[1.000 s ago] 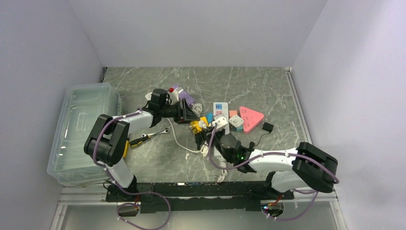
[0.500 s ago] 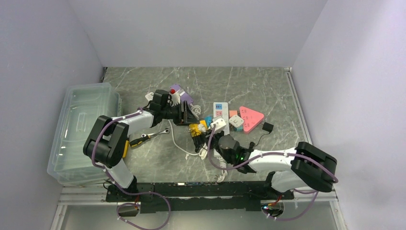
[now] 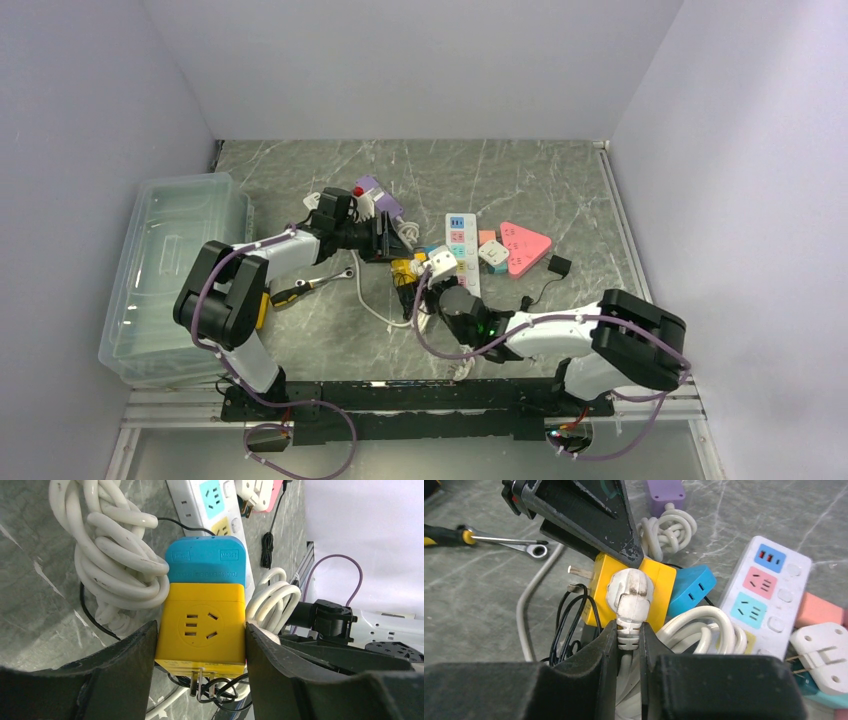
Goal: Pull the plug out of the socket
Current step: Remove the plug from the socket.
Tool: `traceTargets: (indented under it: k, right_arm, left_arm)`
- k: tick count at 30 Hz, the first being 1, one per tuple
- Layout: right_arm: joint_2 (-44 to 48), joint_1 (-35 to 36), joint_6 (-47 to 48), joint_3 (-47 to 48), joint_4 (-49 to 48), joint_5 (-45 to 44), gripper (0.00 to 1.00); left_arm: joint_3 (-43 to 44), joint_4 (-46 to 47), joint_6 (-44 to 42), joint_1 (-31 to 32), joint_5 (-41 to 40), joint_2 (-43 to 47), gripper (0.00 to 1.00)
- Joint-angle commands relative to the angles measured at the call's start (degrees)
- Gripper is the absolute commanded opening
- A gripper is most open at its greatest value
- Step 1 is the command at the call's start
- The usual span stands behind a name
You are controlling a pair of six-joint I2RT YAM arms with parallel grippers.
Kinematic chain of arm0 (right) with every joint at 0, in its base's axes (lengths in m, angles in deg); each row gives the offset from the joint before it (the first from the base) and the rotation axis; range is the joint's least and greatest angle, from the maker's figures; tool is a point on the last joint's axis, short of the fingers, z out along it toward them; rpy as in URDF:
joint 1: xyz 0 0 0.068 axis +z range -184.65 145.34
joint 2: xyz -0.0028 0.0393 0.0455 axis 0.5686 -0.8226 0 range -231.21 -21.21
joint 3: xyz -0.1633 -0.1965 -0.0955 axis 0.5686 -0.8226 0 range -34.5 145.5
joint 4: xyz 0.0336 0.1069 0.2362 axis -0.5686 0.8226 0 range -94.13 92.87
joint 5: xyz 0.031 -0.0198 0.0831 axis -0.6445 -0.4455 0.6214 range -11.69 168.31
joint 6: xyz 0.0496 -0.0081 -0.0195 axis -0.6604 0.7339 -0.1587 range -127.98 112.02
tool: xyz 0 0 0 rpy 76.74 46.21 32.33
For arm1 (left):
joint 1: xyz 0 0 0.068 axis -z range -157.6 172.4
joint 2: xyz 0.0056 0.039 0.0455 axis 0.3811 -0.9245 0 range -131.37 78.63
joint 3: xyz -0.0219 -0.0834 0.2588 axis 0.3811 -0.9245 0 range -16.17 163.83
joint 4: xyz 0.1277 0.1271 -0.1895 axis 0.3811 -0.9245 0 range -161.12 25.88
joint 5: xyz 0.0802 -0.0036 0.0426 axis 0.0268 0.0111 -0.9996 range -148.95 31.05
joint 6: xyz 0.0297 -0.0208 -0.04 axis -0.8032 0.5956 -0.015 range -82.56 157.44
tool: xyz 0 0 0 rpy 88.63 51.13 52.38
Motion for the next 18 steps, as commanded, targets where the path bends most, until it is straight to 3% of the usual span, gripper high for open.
traceTargets:
  k: [1,4,7,12,18]
  right_arm:
    - [6.39,-6.05,-9.04,1.63,-6.04,8.58,0.00]
    - [7.60,-12.64,-15.40,0.60,-4.85,19.11,0.00]
    - [7.47,-14.77,-17.62,0.38,-4.90,22.63,0.00]
    - [7.46,-14.39,-14.94,0.84,-4.71,23.00,0.00]
    - [6.38,-7.35,-6.75,2.62,-4.07,14.54,0.00]
  left_arm:
    - [2.01,-1.88,-3.61,0.68,-1.84,1.58,0.00]
    - [2.61,-3.44,-5.60,1.25,-3.11,1.87,0.00]
    - [2.94,-5.18,-6.85,2.06,-4.40,1.99,0.00]
    - [3.41,-6.38,-7.14,2.19,-4.81,1.32,0.00]
    - [4.06,-8.33,-7.57,2.13,-6.27,0.64,0.00]
